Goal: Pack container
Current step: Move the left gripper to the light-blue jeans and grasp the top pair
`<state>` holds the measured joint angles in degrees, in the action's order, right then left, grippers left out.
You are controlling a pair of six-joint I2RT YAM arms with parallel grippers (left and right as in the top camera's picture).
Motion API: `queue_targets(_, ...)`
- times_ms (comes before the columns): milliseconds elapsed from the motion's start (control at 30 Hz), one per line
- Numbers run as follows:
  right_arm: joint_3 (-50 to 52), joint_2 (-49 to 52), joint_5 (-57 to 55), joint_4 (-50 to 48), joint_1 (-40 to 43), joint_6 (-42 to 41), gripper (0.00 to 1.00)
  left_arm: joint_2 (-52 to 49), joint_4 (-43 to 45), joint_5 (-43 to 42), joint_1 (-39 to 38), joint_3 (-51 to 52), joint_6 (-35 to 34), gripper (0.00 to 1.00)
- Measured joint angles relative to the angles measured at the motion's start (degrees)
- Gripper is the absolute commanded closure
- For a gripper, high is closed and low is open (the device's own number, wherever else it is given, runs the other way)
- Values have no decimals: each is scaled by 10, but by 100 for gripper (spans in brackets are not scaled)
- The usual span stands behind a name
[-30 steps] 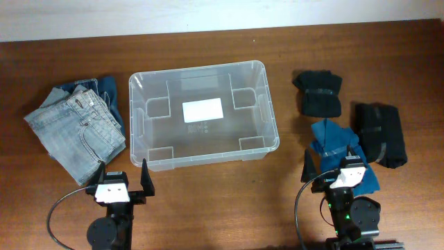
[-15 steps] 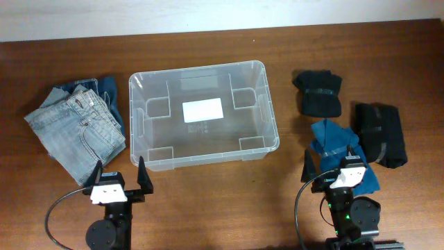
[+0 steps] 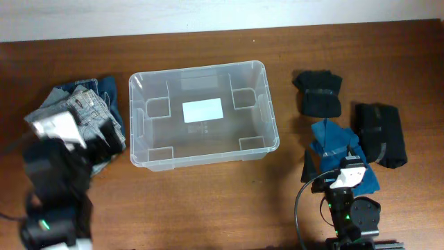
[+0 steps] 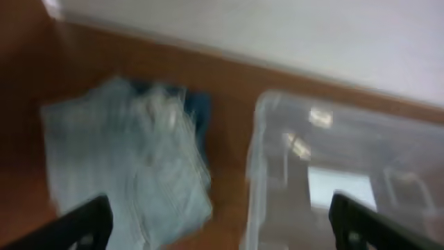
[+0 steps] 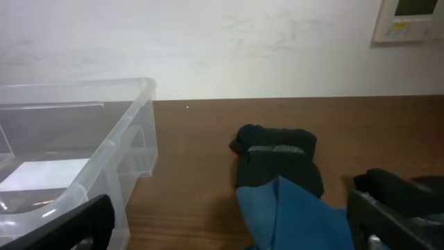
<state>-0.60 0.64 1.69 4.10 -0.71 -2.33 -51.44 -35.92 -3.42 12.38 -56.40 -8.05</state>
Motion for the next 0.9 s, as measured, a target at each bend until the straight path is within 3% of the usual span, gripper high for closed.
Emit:
queue_targets(167,0,0,0,0,0,0,2,-155,-103,-101,110,-152,-4,1)
queue_targets(300,0,0,0,0,0,0,2,-228,-130,-195,209,-162,-6,1)
queue_targets(533,0,0,0,0,0,0,2,-367,-153,-249,342,-162,-8,1)
queue_targets(700,0,0,0,0,0,0,2,-429,-125,-277,361,-162,7,1)
queue_targets(900,0,0,0,0,0,0,2,-496,-122,-305,361,-162,73,1)
